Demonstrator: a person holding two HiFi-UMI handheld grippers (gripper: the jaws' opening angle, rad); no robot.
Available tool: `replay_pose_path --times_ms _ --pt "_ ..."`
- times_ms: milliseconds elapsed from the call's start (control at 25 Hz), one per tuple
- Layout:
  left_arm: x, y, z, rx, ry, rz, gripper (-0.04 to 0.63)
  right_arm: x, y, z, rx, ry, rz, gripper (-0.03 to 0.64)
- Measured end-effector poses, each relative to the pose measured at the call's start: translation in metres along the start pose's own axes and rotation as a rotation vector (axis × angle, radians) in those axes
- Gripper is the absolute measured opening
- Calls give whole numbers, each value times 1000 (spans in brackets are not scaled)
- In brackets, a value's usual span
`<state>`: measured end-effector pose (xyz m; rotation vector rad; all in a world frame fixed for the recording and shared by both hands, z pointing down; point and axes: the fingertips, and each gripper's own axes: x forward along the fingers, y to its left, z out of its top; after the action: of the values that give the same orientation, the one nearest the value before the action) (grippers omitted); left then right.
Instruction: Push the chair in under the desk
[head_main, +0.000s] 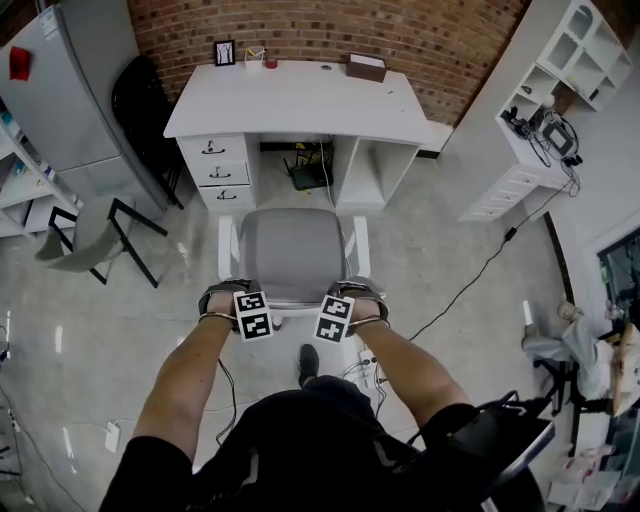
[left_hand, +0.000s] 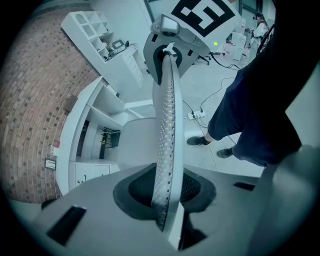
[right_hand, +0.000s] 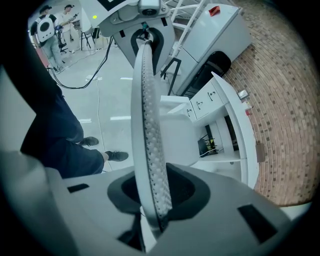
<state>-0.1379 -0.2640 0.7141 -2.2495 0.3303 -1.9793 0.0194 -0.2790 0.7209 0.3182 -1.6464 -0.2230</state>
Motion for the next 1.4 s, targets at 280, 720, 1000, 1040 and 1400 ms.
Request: replay_pose_path --times_ms 280,720,1000,1040,1400 --pt "13 35 7 -26 50 -2 81 13 -37 -6 -40 -22 -15 74" --pt "31 83 14 -36 90 20 78 31 -85 -10 -69 -42 -35 71" --pt "38 107 15 -34 105 37 73 38 -109 -8 -83 -60 -48 69" --pt "39 111 15 -34 106 42 72 39 -113 -8 -85 -60 -49 69" --pt "47 133 19 -23 100 36 63 48 -136 -10 -90 -59 -47 69"
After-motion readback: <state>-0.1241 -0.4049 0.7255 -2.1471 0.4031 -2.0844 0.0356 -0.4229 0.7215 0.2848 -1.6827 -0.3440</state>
